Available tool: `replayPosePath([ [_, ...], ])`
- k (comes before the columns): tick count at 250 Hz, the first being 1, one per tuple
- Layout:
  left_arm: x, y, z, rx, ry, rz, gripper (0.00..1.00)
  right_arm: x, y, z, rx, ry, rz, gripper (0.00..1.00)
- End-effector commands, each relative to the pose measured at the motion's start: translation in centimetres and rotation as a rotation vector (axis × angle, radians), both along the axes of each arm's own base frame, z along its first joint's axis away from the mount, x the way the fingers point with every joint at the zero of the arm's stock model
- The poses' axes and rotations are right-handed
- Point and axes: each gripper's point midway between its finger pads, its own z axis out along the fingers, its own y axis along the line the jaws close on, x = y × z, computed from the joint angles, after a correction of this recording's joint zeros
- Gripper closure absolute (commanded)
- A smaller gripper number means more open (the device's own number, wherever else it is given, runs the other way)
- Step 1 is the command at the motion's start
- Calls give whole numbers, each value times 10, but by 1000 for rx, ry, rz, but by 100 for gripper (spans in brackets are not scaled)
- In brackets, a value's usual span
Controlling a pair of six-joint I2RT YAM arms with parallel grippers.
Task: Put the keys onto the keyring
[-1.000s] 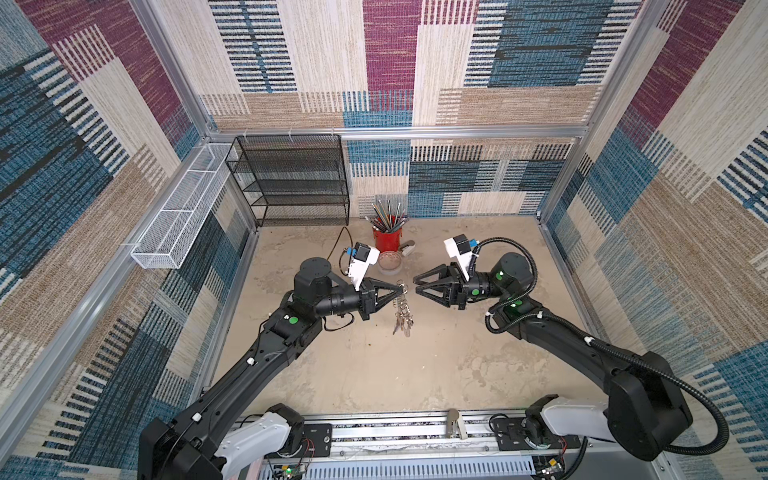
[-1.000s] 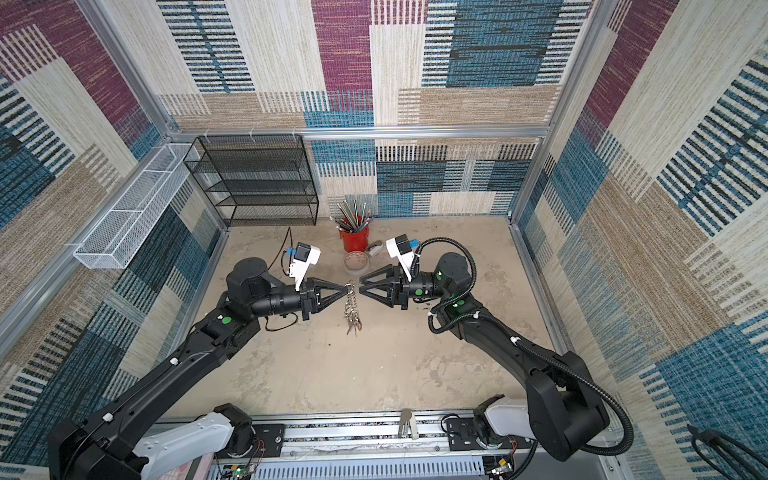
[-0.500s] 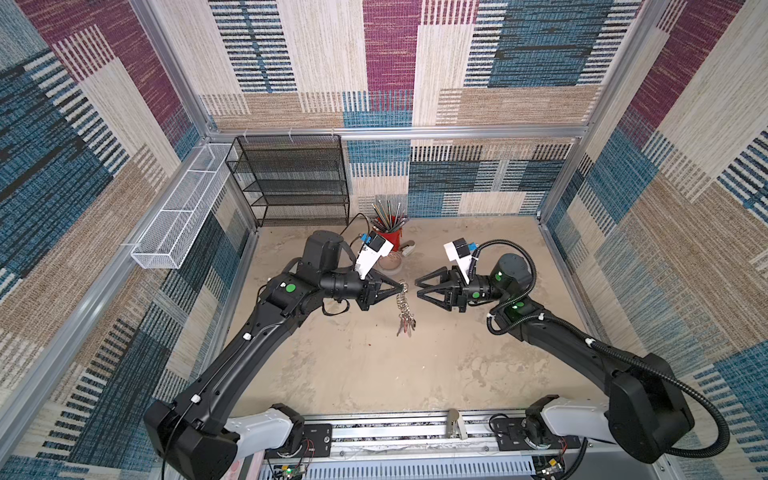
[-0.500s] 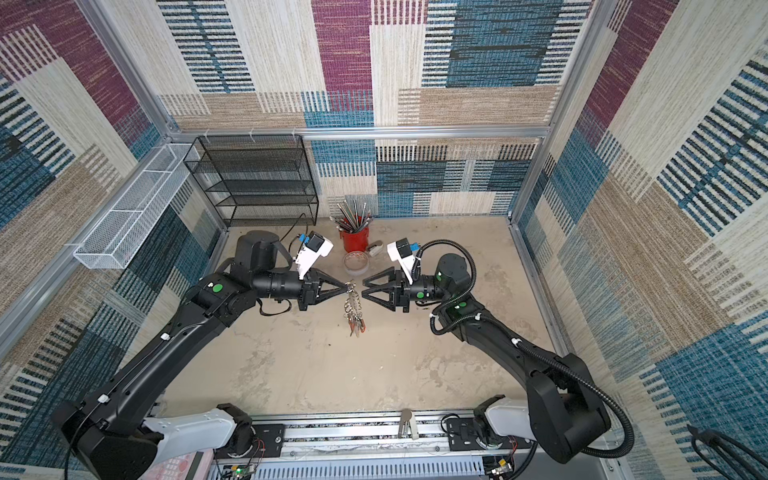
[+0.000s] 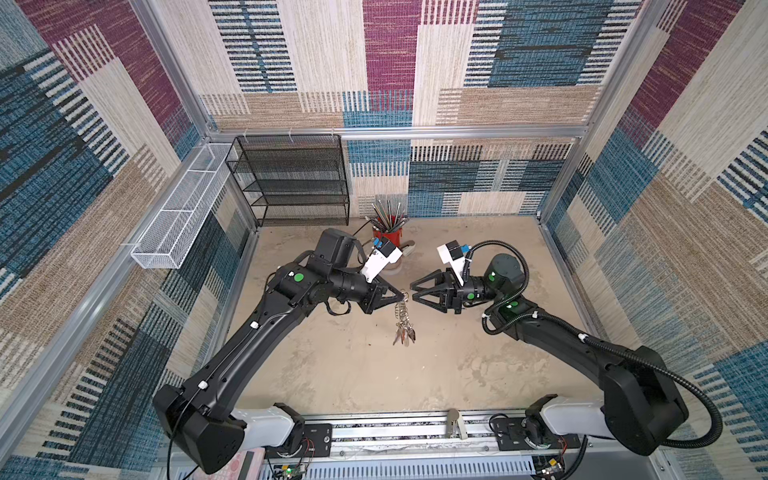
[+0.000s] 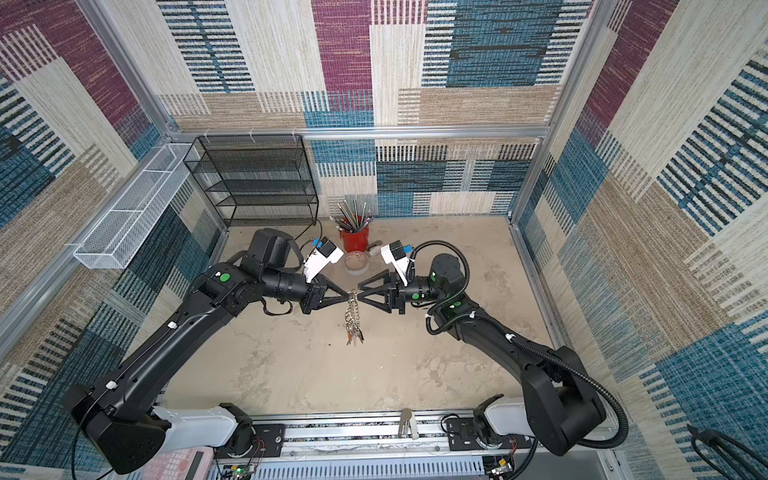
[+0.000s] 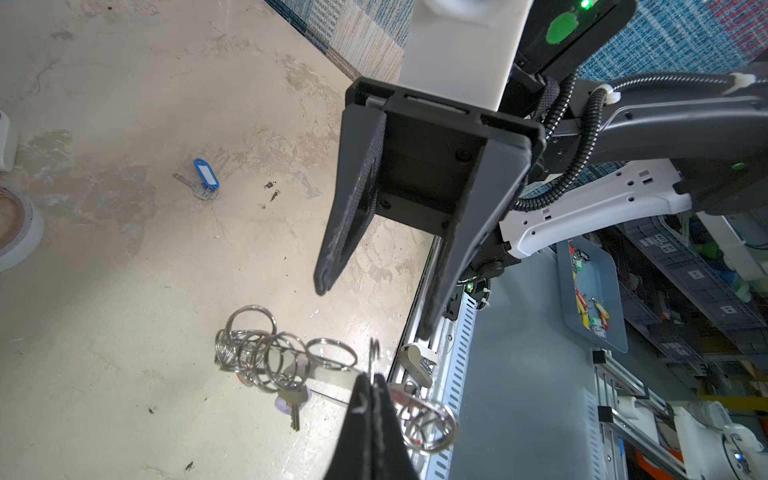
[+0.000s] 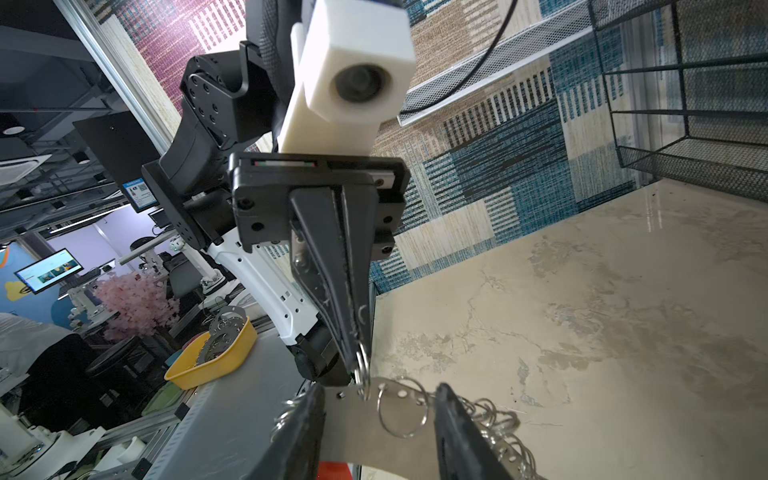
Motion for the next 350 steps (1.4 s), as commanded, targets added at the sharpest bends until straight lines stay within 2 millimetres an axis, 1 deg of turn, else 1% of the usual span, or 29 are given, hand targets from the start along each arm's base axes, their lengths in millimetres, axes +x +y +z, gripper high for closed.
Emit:
replayPosePath([
  [1, 0, -3, 5, -12, -46, -30, 100, -3, 5, 3, 7, -22, 22, 58],
  [33, 0, -3, 3, -9, -46, -28, 100, -5, 9, 4, 8, -24, 35, 66],
  [74, 2, -3, 1, -3, -48, -19, 100, -6, 11, 2, 4, -19, 46, 84],
  [91, 2, -3, 0, -3, -45, -20, 100, -6, 12, 1, 4, -17, 44, 94],
  [105, 3, -3, -1, -2, -47, -17, 100, -6, 12, 1, 3, -16, 48, 100],
  [138, 4, -3, 0, -5, -54, -6, 100, -6, 12, 1, 4, -15, 43, 100],
  [179, 6, -1, -4, -23, -42, 31, 100, -5, 11, 5, 10, -26, 22, 100],
  [212, 1, 0, -7, -64, -17, 42, 90, -5, 12, 7, 14, -26, 26, 100],
  [260, -5, 3, -14, -77, 12, 40, 82, -5, 12, 8, 15, -28, 31, 100],
  [285, -5, 2, -15, -82, 21, 39, 80, -5, 13, 7, 13, -23, 40, 100],
  [313, -4, 0, -11, -102, 17, 27, 77, -5, 13, 5, 11, -19, 44, 100],
  [350, -1, -4, -8, -113, 21, 13, 78, -5, 13, 3, 7, -14, 49, 100],
])
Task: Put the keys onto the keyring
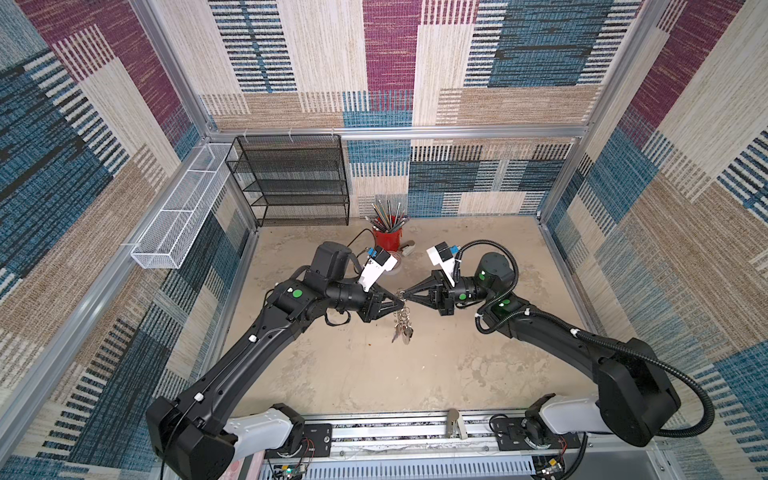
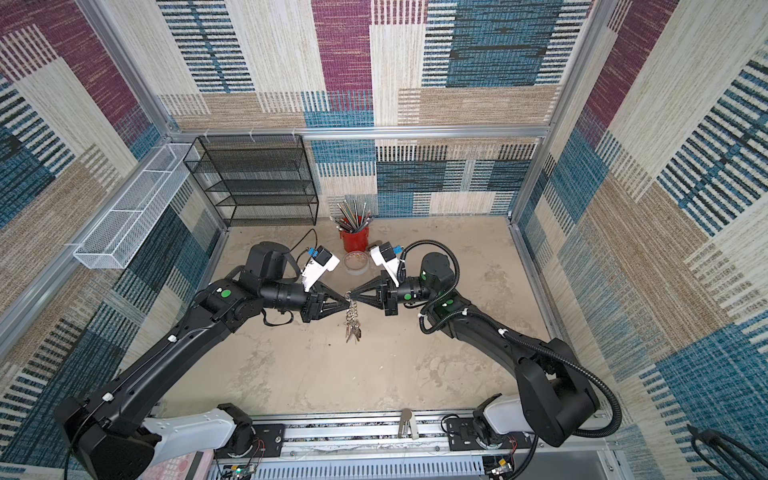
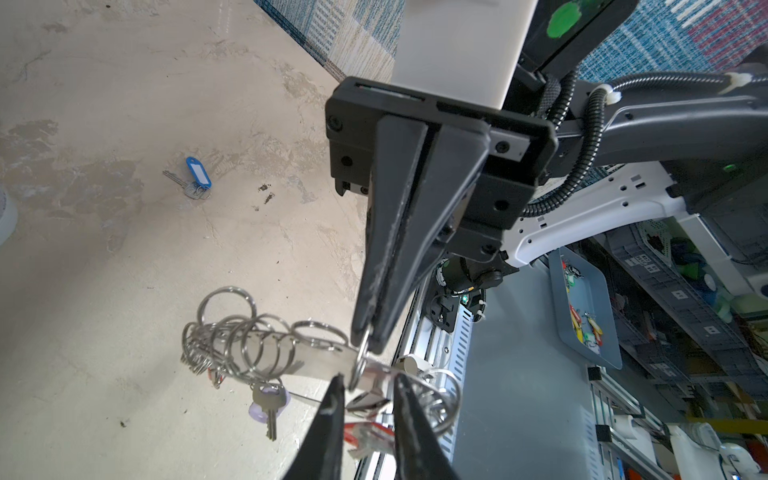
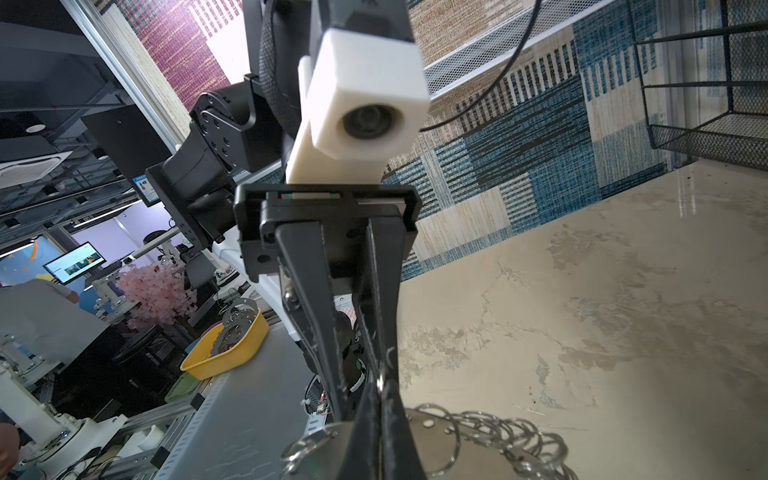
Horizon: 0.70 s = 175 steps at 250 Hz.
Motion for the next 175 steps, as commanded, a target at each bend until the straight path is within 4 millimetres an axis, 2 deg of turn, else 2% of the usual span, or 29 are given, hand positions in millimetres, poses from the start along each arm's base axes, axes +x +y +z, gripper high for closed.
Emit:
replayPosePath([
  [1, 1, -7, 11, -45, 0, -22, 78, -3, 0, 8, 25, -37, 20, 100],
  [61, 2, -10, 7, -43, 18, -40, 89, -3, 0, 8, 24, -37, 22, 100],
  [96, 1, -9, 6, -42, 22, -43, 100, -3, 1, 8, 25, -42, 23, 100],
  [175, 1, -9, 7, -43, 23, -39, 100, -2, 2, 6, 15, -40, 35, 100],
])
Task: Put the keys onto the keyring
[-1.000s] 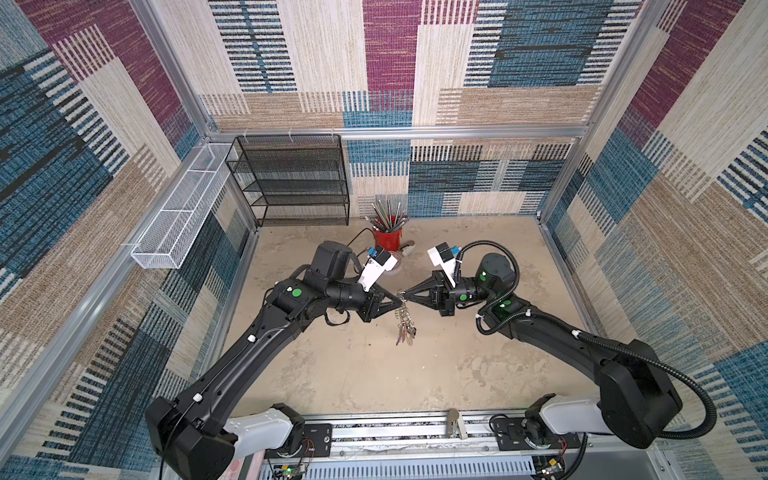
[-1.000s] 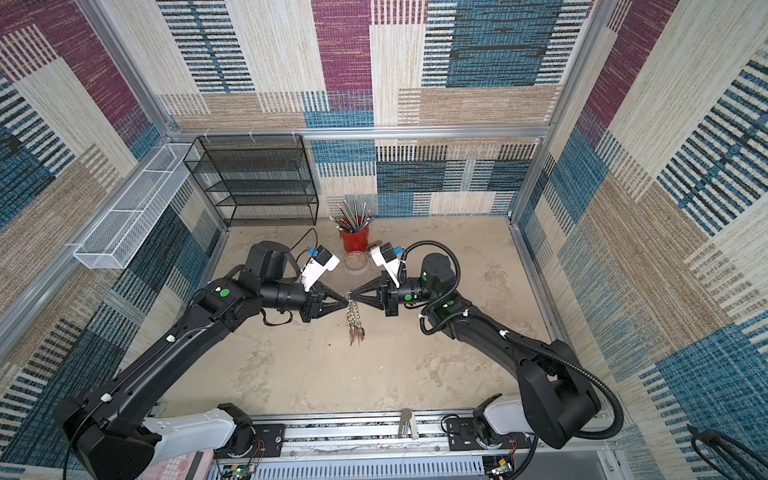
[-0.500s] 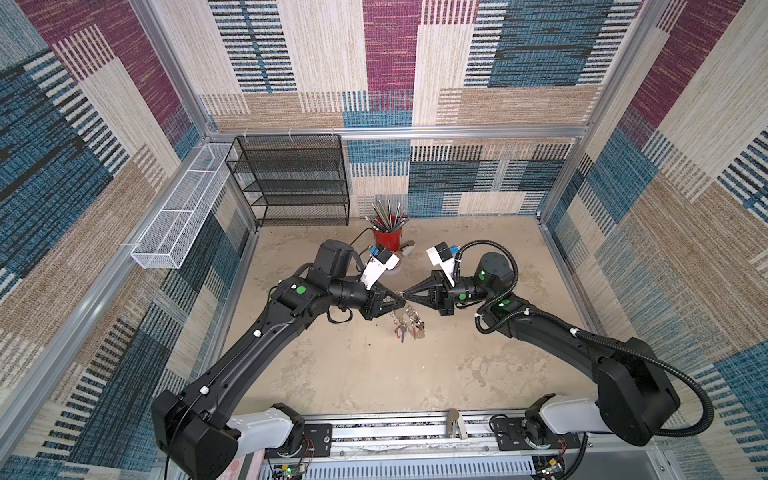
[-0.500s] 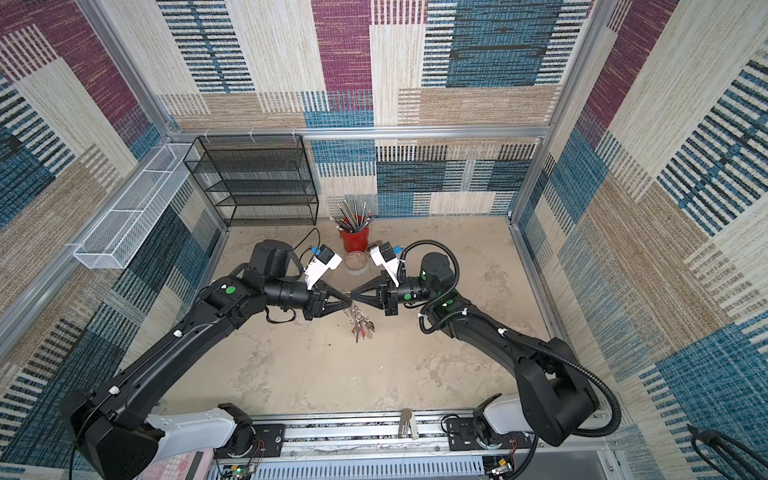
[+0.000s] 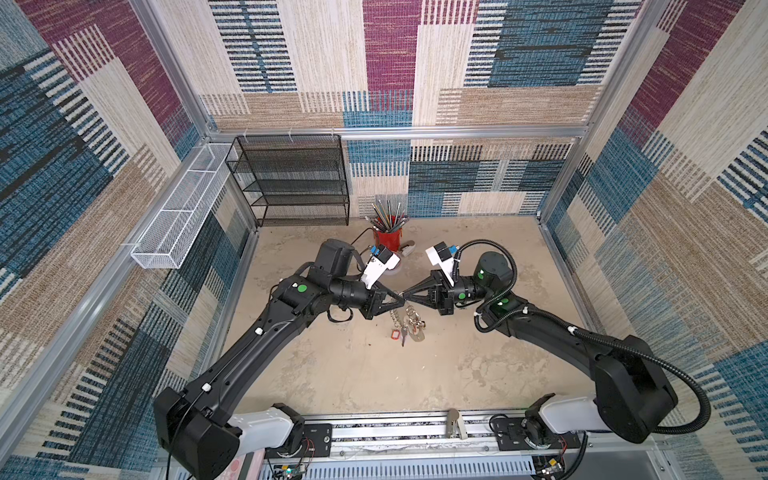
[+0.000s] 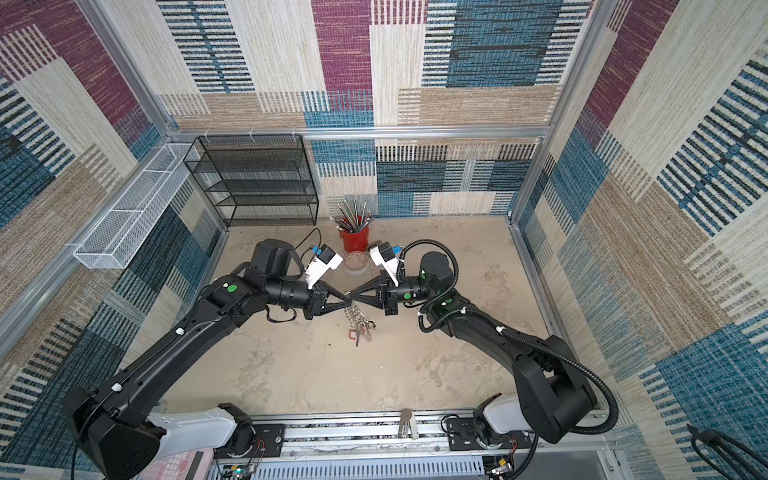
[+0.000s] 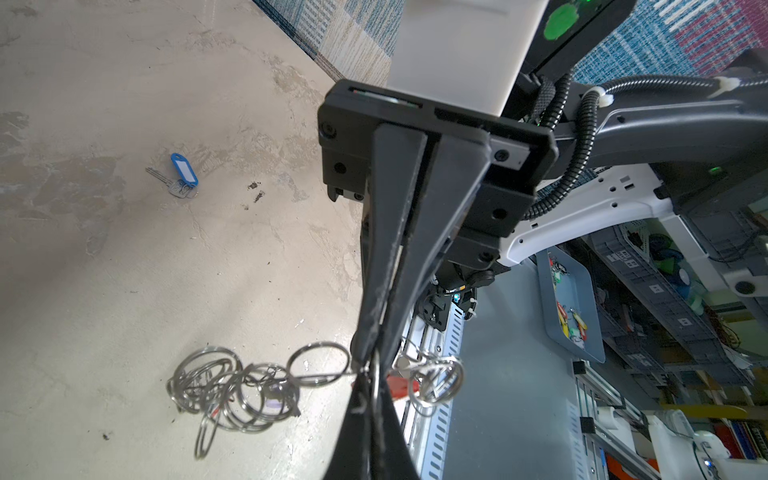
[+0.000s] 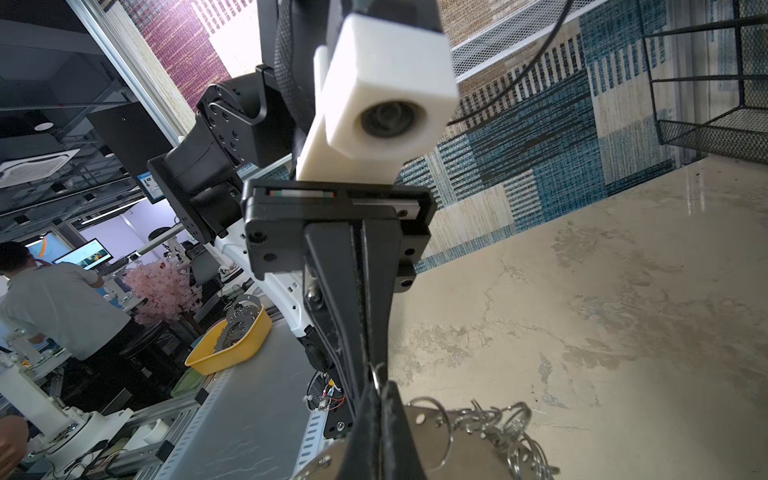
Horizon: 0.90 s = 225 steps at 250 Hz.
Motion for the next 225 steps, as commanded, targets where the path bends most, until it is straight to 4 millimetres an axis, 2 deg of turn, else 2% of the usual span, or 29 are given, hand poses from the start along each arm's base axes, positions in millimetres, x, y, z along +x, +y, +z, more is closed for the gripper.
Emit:
replayPosePath([
  [1, 0, -4, 9, -33, -7, -12, 100, -3, 1, 9, 18, -43, 19, 100],
  [41, -2, -2, 8, -29, -18, -15, 100, -4, 1, 12, 22, -48, 19, 94],
  [56, -2, -2, 7, -30, -20, -13, 100, -4, 1, 13, 22, -48, 23, 100],
  [107, -3, -5, 9, -39, -8, -34, 100, -3, 2, 8, 14, -35, 32, 100],
  [172, -2, -6, 7, -33, 6, -37, 87, -4, 2, 6, 7, -35, 31, 100],
  [209, -1, -5, 7, -26, 4, -29, 87, -5, 3, 4, 0, -34, 37, 100],
  [225, -2, -5, 8, -28, 4, -34, 93, -5, 3, 4, -1, -36, 36, 100],
])
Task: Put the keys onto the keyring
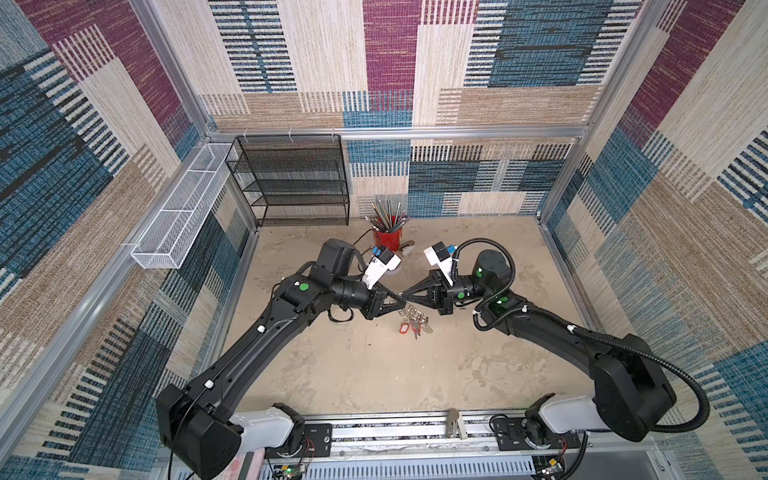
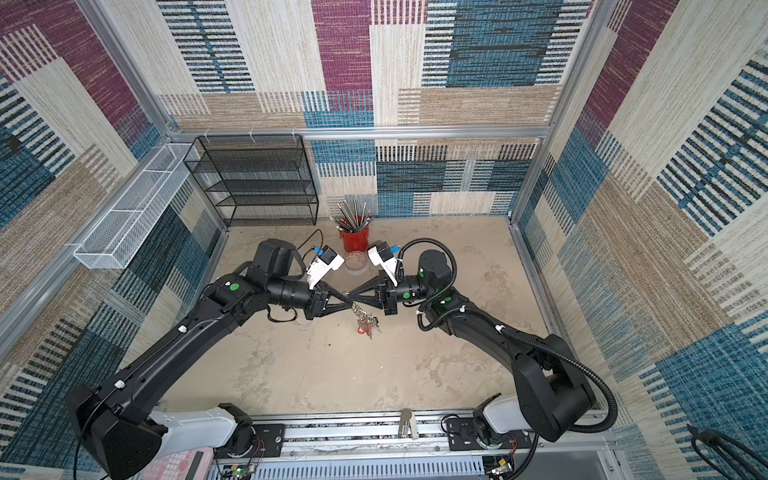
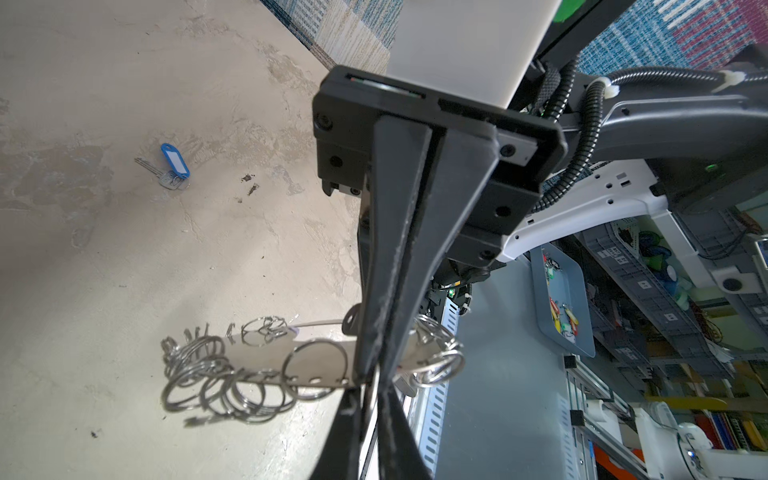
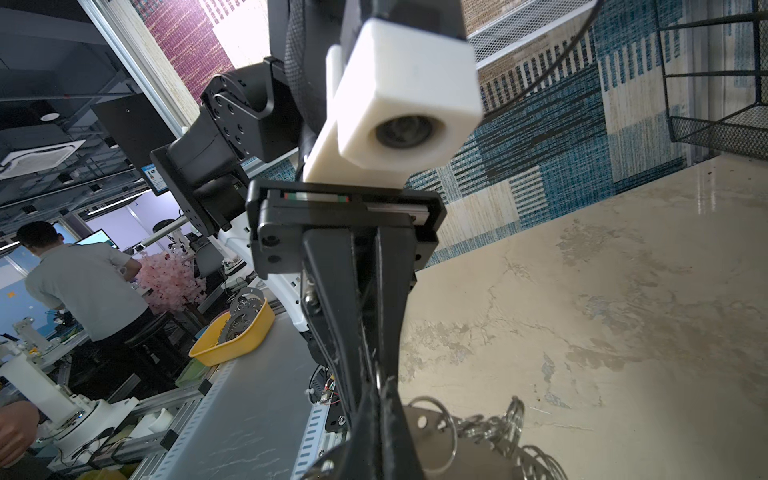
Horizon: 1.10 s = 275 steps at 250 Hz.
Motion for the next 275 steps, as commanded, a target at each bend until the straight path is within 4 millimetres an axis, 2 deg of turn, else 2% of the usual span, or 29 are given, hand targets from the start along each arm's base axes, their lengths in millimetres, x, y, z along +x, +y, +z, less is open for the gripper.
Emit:
replayPosePath([
  [1, 0, -4, 11, -34, -21, -22, 94, -2, 1, 5, 10, -31, 10, 100],
  [28, 1, -4, 11, -28, -20, -17, 95, -3, 2, 4, 8, -30, 12, 100],
  [46, 1, -4, 10, -23, -20, -15, 100, -3, 2, 4, 8, -29, 13, 100],
  [144, 2, -3, 8, -21, -18, -10, 100, -2, 5, 1, -4, -23, 21, 100],
  [241, 8, 7, 0, 12, -79, 68, 100, -1, 5, 19, 13, -48, 16, 71],
  [275, 8, 9, 1, -3, -92, 83, 100, 11, 1, 24, 12, -50, -53, 60],
])
